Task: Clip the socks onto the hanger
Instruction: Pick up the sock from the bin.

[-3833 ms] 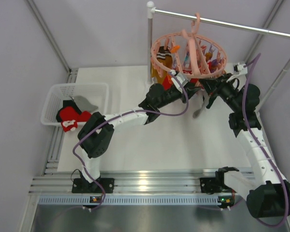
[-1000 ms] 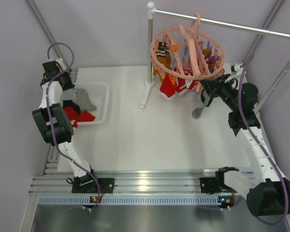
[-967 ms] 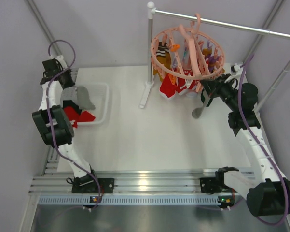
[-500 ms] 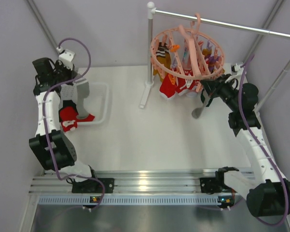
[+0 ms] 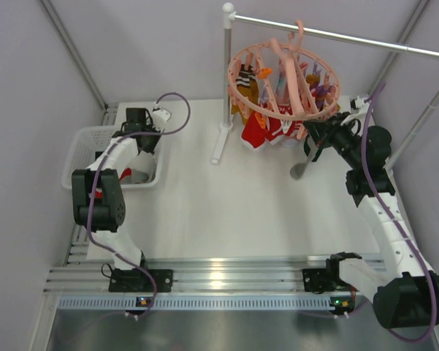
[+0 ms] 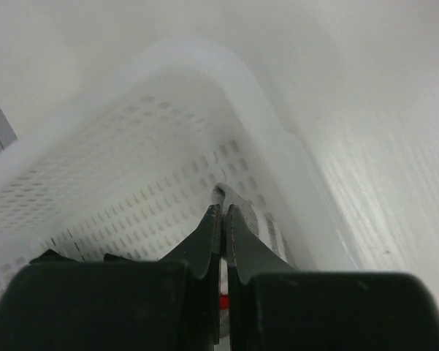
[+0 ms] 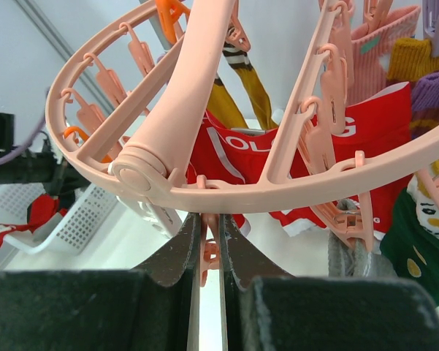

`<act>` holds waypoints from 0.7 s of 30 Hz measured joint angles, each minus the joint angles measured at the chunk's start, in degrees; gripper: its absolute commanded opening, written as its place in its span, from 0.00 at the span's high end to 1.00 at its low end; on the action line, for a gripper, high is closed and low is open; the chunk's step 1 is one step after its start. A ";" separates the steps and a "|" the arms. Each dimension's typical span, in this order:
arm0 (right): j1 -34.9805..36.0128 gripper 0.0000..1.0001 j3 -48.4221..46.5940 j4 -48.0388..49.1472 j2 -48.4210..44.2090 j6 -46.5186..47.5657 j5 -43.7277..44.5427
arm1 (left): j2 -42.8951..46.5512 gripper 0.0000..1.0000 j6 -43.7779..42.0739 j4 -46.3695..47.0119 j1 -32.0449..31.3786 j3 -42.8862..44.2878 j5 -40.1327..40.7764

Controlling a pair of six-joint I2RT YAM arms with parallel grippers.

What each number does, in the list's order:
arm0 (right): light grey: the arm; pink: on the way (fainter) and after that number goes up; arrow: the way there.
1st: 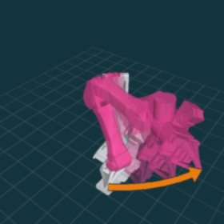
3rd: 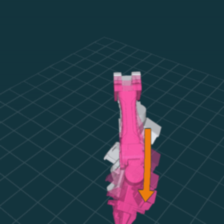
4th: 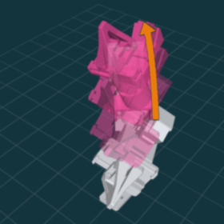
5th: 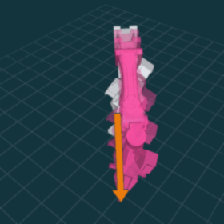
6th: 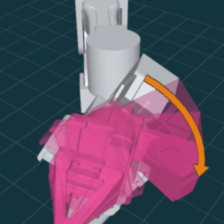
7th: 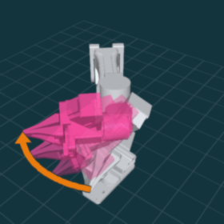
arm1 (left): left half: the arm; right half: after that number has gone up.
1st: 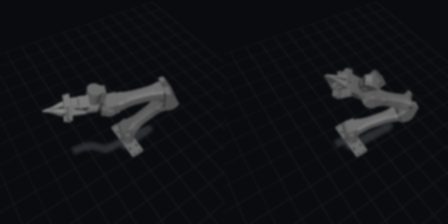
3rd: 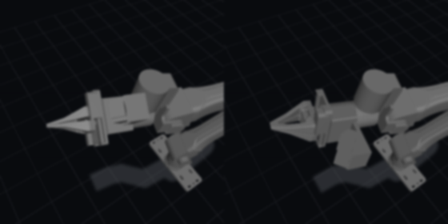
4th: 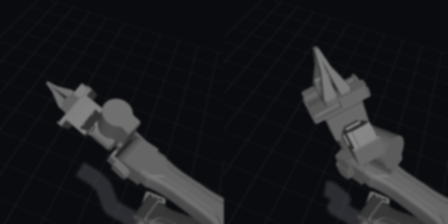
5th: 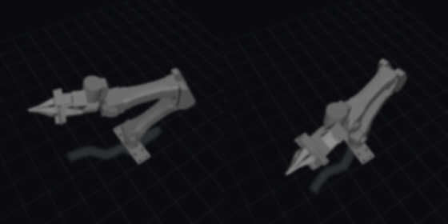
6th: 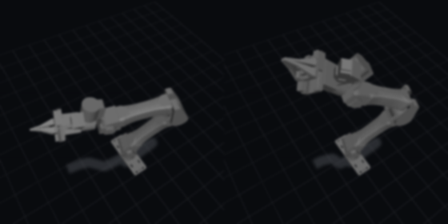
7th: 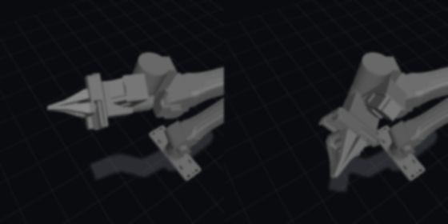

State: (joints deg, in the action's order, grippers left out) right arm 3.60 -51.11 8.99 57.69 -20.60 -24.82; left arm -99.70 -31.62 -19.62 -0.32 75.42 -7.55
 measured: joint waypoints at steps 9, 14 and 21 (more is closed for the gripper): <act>0.00 1.00 -0.04 -0.15 0.00 0.07 0.00 | -11.52 1.00 3.85 0.15 6.91 4.17 2.78; 0.00 1.00 -0.33 -0.72 -0.04 0.42 -0.02 | -11.80 0.79 -0.37 2.14 13.60 5.49 -4.00; 0.00 1.00 -0.33 -0.92 -0.07 0.66 0.00 | -12.52 0.47 0.28 2.40 14.12 9.60 -6.60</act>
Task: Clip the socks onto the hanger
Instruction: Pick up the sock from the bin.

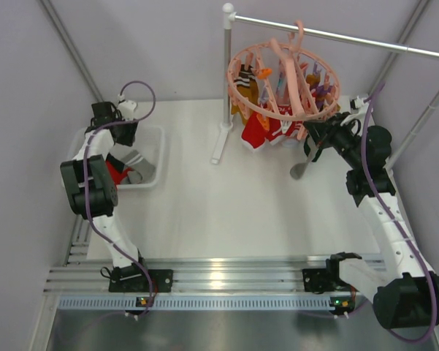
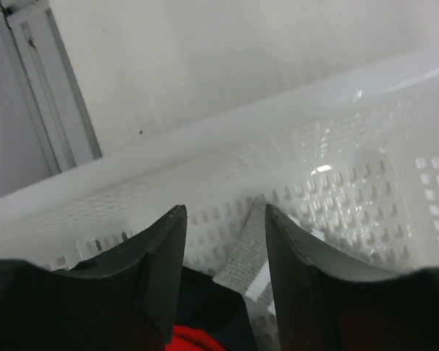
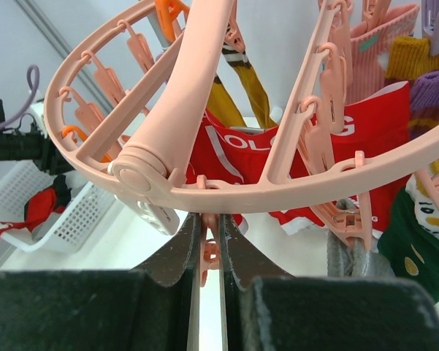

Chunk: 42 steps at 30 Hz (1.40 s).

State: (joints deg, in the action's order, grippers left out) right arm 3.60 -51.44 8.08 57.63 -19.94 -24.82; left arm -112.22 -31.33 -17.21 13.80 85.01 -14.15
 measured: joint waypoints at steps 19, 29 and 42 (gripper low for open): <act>0.00 1.00 0.00 -0.44 -0.15 0.35 0.26 | 0.26 0.50 43.21 -12.24 -1.88 2.49 22.05; 0.00 1.00 0.00 -0.55 -0.22 0.44 0.76 | -3.98 0.47 51.21 -13.07 -3.89 0.92 23.10; 0.00 1.00 0.00 -0.68 -0.22 0.48 0.96 | -5.46 1.00 54.49 -11.76 -4.50 0.87 23.17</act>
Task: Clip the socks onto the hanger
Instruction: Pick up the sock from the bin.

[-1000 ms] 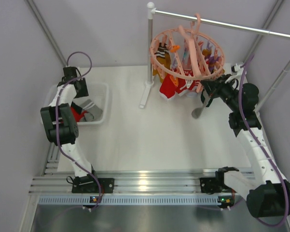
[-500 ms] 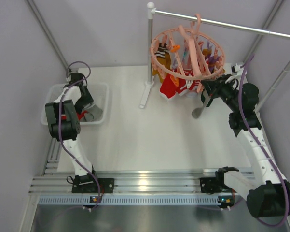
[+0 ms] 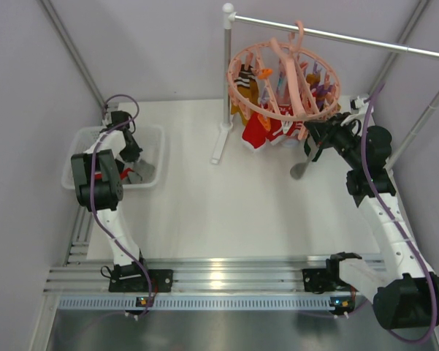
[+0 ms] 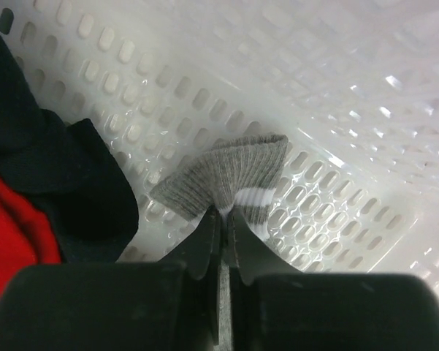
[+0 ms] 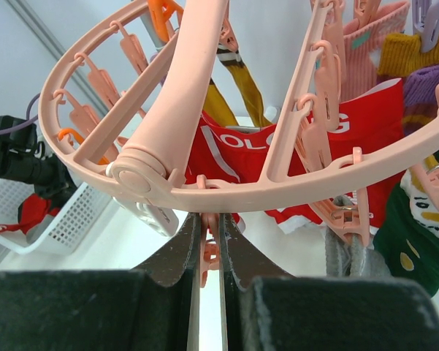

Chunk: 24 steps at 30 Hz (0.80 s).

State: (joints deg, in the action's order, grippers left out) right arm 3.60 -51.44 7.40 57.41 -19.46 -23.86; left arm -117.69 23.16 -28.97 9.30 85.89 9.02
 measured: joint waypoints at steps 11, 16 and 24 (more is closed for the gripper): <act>-0.02 1.00 0.00 -0.13 0.00 0.39 0.24 | 13.35 1.00 -11.28 5.11 -1.57 -6.99 -5.86; -0.02 1.00 0.00 -0.11 0.02 0.28 0.24 | 27.58 1.00 -21.16 15.10 -3.80 -7.93 -15.72; -0.02 1.00 -0.07 -0.04 0.24 -0.70 0.24 | 35.52 1.00 -34.86 26.73 -11.15 -4.11 -35.69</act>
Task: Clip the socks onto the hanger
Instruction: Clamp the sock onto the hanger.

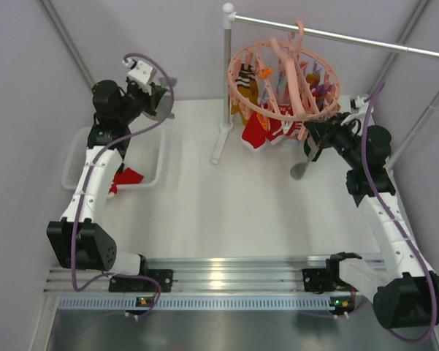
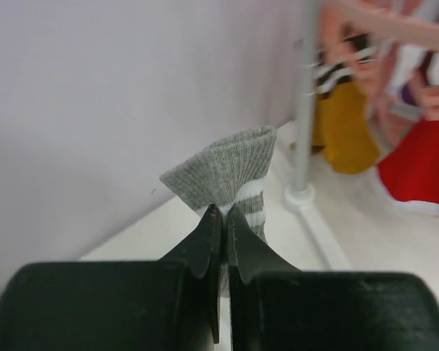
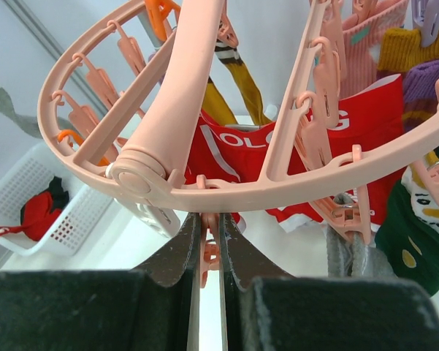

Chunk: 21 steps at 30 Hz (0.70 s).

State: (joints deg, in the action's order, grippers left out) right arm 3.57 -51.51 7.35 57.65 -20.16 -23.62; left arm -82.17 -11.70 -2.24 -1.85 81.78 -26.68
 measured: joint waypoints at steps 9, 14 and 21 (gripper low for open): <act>0.00 1.00 -0.04 0.00 0.15 -1.07 0.00 | 5.57 1.00 -10.84 8.63 -18.10 -12.26 -20.96; 0.00 1.00 -0.04 -0.02 0.17 -2.10 0.00 | 4.68 1.00 -14.97 8.41 -32.13 -15.65 -22.84; 0.00 1.00 -0.92 -0.17 0.92 -4.17 -0.22 | -6.82 1.00 -9.16 14.97 -42.40 -12.15 -21.29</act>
State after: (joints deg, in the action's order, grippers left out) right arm 3.57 -52.42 7.18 58.57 -24.34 -23.83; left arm -88.99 -20.86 12.73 -44.25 69.63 -47.97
